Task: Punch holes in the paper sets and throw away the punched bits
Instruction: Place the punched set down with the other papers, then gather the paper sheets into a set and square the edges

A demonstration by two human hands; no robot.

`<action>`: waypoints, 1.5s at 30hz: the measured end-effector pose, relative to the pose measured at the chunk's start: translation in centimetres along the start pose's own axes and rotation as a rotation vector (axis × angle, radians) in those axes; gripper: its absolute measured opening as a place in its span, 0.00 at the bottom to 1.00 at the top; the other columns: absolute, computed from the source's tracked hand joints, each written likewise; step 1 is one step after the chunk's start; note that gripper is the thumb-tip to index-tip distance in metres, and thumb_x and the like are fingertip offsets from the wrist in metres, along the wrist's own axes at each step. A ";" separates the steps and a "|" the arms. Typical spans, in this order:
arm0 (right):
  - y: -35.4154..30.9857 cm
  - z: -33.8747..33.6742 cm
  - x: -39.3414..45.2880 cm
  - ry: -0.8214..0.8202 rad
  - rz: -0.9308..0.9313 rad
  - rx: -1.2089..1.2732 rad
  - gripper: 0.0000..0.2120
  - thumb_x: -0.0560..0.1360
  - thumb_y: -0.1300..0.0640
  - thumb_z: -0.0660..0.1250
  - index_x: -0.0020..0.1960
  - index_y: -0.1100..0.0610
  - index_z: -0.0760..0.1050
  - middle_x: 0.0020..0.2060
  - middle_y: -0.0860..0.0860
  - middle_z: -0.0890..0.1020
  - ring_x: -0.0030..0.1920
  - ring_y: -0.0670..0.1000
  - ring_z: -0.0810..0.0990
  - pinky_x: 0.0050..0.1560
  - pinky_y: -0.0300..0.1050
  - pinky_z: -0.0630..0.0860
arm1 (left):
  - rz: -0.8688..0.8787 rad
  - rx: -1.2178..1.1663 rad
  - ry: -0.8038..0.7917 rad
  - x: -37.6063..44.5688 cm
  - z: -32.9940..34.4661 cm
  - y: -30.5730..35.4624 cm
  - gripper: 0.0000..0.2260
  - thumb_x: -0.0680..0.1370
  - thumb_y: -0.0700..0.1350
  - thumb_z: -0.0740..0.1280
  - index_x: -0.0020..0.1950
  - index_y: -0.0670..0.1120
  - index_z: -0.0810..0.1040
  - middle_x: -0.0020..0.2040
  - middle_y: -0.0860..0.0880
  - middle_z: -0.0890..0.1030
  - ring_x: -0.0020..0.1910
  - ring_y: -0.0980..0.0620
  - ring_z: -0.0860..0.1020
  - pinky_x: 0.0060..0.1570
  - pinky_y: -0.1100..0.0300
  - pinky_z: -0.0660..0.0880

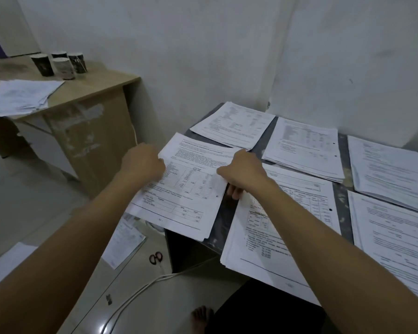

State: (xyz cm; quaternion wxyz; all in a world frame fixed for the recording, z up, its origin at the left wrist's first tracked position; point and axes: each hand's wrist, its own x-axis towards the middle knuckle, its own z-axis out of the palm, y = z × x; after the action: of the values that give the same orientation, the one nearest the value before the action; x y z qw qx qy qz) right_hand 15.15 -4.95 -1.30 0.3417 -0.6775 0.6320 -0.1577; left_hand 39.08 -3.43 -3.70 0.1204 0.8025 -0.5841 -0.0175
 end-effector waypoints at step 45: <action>2.8 -6.0 22.0 0.372 0.160 0.718 0.10 0.73 0.68 0.68 0.37 0.56 0.75 0.37 0.50 0.80 0.39 0.50 0.80 0.40 0.42 0.80 | -0.036 -0.349 -0.268 20.6 4.7 13.5 0.31 0.71 0.51 0.79 0.66 0.40 0.69 0.61 0.43 0.75 0.60 0.43 0.75 0.47 0.56 0.70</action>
State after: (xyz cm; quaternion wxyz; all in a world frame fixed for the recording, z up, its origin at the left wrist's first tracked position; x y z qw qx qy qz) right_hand 12.52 -27.64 -3.69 0.4474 -0.4237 0.6386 -0.4609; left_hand 32.18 -27.57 -3.09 0.1786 0.7702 -0.5686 -0.2270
